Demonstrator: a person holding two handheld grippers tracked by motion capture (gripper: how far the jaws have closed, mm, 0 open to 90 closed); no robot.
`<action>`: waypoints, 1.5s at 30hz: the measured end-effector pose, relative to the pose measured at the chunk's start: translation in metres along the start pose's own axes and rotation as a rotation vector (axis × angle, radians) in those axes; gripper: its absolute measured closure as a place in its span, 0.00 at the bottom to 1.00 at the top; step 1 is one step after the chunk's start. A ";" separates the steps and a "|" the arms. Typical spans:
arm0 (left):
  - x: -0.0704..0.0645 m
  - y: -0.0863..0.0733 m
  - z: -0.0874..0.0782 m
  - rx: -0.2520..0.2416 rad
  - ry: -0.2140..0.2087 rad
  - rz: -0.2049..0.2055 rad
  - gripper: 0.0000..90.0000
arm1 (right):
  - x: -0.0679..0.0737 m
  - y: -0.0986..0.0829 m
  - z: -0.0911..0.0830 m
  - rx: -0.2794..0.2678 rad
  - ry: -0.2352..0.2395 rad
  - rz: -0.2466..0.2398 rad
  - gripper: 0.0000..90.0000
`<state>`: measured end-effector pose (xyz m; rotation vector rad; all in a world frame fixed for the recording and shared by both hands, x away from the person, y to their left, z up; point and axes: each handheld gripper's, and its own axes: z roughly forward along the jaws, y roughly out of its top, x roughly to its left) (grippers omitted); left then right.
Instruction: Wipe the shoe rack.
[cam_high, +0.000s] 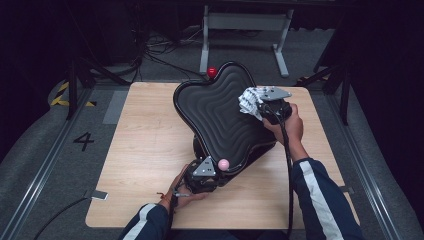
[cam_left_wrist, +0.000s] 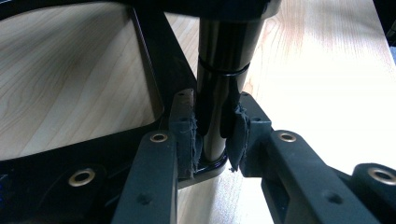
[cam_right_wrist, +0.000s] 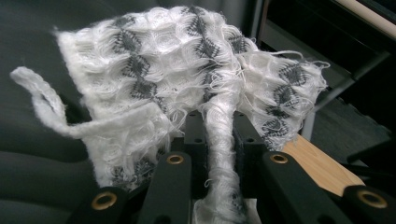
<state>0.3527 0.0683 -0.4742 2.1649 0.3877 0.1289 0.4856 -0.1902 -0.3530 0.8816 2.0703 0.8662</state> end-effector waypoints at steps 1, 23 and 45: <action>0.000 0.000 0.000 0.001 0.001 0.001 0.81 | 0.005 0.002 -0.001 -0.006 0.008 -0.008 0.88; 0.000 0.002 0.000 0.021 0.006 0.014 0.81 | 0.109 0.042 -0.024 -0.174 0.257 -0.230 0.87; 0.000 0.003 -0.002 0.033 0.016 0.023 0.81 | 0.041 0.040 0.004 -0.093 0.155 -0.075 0.87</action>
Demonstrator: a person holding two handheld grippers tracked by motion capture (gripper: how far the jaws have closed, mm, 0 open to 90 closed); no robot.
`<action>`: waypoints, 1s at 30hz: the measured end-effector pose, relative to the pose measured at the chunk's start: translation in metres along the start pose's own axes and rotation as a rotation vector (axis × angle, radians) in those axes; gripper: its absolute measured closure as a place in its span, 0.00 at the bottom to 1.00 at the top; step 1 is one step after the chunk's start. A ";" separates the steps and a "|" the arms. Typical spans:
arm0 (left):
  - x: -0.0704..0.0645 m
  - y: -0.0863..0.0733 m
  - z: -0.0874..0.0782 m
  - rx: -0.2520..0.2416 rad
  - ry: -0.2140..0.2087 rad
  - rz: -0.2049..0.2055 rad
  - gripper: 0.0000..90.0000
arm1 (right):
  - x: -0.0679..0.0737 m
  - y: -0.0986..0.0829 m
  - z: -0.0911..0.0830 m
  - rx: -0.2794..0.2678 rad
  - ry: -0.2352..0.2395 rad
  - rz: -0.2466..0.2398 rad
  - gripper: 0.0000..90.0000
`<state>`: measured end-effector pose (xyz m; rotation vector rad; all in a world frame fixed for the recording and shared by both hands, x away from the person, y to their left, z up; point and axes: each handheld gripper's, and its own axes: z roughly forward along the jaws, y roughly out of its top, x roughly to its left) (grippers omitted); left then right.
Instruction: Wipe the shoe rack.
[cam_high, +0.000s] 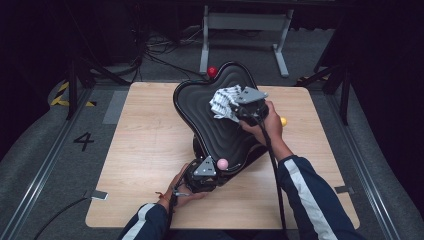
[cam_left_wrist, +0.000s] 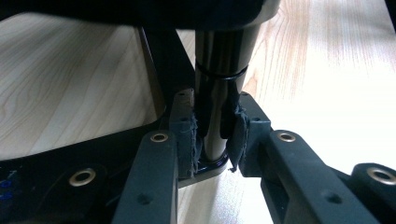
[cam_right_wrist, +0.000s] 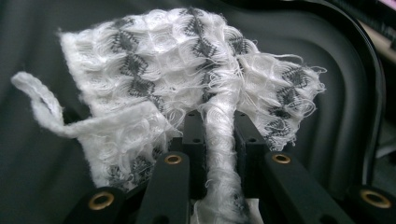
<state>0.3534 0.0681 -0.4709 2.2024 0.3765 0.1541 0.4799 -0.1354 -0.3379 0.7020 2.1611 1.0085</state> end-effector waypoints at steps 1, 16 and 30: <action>0.000 0.000 0.000 -0.009 -0.002 -0.004 0.81 | -0.005 -0.002 0.000 0.006 -0.009 0.013 0.87; 0.000 0.000 0.001 -0.005 -0.003 -0.005 0.81 | -0.060 -0.025 0.004 0.076 -0.143 0.084 0.87; -0.002 0.001 0.002 -0.003 -0.015 0.007 0.81 | -0.041 -0.014 0.004 0.062 -0.081 0.038 0.89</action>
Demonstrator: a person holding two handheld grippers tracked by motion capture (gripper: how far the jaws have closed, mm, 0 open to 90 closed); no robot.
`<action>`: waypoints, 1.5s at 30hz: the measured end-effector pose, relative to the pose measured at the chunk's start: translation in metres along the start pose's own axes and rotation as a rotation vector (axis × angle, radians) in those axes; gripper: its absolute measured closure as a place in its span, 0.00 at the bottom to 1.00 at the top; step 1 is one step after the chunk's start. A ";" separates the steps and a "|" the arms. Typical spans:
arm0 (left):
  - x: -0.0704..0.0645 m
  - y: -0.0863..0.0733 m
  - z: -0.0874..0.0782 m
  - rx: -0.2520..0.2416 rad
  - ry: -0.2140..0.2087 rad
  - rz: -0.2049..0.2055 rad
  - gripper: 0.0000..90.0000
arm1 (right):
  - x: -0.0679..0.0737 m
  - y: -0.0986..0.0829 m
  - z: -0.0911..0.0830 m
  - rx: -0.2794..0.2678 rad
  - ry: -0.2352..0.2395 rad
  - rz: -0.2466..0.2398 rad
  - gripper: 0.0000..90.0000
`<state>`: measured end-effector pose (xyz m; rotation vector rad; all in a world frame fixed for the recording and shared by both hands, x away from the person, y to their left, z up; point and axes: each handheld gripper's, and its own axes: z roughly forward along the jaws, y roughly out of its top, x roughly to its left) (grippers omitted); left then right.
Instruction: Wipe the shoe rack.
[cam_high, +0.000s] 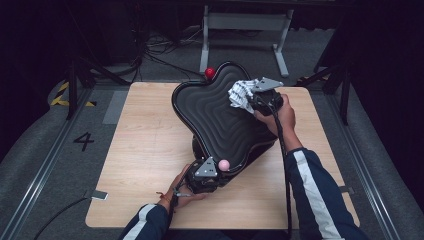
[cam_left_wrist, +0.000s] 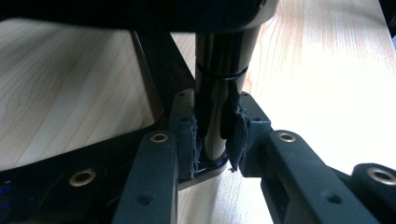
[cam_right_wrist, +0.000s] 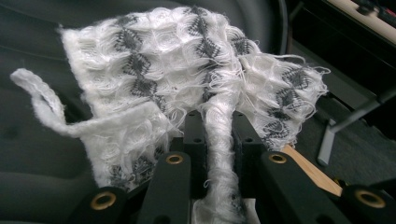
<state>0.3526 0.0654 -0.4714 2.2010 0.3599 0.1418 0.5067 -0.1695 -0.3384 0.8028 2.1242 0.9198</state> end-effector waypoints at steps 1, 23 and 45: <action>0.000 0.000 0.000 -0.001 -0.001 0.001 0.81 | 0.003 0.002 -0.001 -0.008 0.010 -0.003 0.88; 0.000 -0.001 0.001 -0.005 0.001 0.001 0.81 | 0.110 0.046 -0.018 -0.119 0.224 -0.253 0.88; -0.002 -0.004 -0.004 0.000 0.020 -0.003 0.81 | 0.081 0.047 -0.006 -0.071 0.102 -0.214 0.88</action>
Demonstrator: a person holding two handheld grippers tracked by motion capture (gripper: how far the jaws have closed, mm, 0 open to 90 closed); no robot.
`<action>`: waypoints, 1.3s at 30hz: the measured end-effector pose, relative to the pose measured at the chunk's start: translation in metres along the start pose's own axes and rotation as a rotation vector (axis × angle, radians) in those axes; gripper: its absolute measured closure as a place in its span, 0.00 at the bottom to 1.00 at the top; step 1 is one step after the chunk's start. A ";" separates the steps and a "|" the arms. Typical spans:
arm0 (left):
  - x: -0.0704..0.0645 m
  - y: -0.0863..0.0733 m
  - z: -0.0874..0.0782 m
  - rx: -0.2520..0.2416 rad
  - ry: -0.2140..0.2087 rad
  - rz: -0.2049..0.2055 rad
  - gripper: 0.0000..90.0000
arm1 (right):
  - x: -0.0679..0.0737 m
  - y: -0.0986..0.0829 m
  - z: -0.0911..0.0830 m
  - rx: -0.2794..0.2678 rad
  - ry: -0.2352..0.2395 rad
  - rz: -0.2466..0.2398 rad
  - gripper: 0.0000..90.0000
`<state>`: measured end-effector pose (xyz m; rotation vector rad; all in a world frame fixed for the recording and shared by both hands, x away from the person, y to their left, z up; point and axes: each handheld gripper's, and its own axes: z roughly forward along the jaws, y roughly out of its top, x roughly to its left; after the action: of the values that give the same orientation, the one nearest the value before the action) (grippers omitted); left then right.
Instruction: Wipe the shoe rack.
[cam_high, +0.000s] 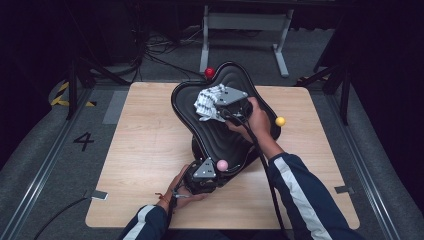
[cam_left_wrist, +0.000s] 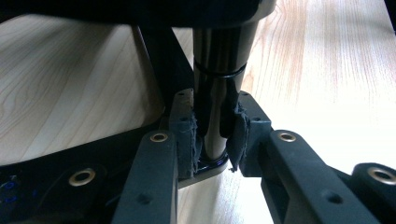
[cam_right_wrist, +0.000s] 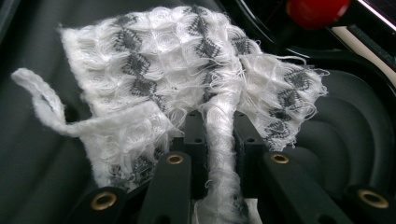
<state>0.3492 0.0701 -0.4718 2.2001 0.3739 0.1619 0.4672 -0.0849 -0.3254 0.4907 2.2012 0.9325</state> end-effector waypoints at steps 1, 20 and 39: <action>0.000 -0.001 -0.001 0.002 0.002 -0.001 0.81 | -0.009 -0.003 0.002 0.014 -0.014 0.023 0.88; 0.000 -0.010 -0.012 -0.007 0.024 -0.034 0.81 | -0.080 -0.043 0.007 0.111 -0.155 0.185 0.88; 0.000 -0.010 -0.011 -0.010 -0.002 -0.038 0.82 | -0.049 -0.017 0.009 0.060 -0.099 0.120 0.88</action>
<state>0.3439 0.0843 -0.4729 2.1817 0.4122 0.1405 0.5062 -0.1202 -0.3206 0.6896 2.1334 0.8871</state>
